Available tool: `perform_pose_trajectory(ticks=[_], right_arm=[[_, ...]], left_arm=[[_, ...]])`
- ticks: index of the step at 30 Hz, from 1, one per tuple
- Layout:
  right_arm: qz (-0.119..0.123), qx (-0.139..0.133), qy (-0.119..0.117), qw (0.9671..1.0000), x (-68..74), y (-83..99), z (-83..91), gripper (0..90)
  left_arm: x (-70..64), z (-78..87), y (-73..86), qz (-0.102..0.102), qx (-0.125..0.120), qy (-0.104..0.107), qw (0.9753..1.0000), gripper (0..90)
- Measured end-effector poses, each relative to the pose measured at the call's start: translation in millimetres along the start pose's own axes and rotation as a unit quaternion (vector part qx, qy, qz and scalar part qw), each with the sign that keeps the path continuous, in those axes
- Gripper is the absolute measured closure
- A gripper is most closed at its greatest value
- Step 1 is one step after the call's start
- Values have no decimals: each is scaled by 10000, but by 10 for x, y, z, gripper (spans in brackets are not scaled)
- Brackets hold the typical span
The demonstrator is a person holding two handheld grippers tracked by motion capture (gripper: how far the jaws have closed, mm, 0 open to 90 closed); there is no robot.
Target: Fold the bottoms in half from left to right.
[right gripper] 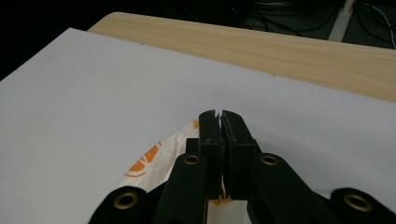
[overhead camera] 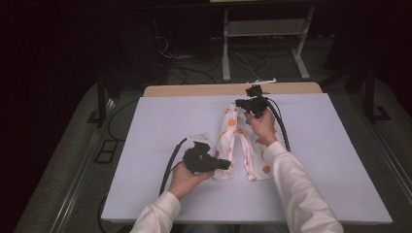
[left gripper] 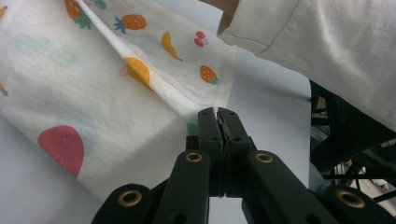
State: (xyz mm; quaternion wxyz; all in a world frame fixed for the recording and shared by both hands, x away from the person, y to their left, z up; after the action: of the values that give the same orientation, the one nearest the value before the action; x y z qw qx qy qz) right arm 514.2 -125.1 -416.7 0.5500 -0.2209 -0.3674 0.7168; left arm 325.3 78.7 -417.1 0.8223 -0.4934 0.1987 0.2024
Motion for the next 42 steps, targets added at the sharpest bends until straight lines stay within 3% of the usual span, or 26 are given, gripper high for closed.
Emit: perform_pose_trajectory(ticks=[9,22,31,42], right_arm=[[-25,36,-43,10000,-105,-16,42,858],[51,97,-120,9999,-302,8,32,858],[-155,203,-451,9987,-508,29,16,857],[-107,218,-467,9986,-743,33,28,855]], left_arm=[[-58,-195,-109,-89,230,60,9997,882],[-98,-453,-285,-169,335,128,9992,883],[-103,-657,-391,-203,434,143,9987,882],[-103,-910,-539,-238,412,202,9987,882]])
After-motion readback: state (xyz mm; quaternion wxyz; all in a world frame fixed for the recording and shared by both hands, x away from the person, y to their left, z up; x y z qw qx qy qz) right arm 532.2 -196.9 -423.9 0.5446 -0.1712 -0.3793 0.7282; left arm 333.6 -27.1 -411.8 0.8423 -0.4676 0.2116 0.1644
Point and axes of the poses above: each handheld gripper's, and its own axes: z roughly backward along the jaws, y roughly out of its underside, x roughly to its left, the point moved 2 cm from there along -z, roughly forward along the jaws, and after that the axes turned 15 degrees about y, right-handed, at the moved point
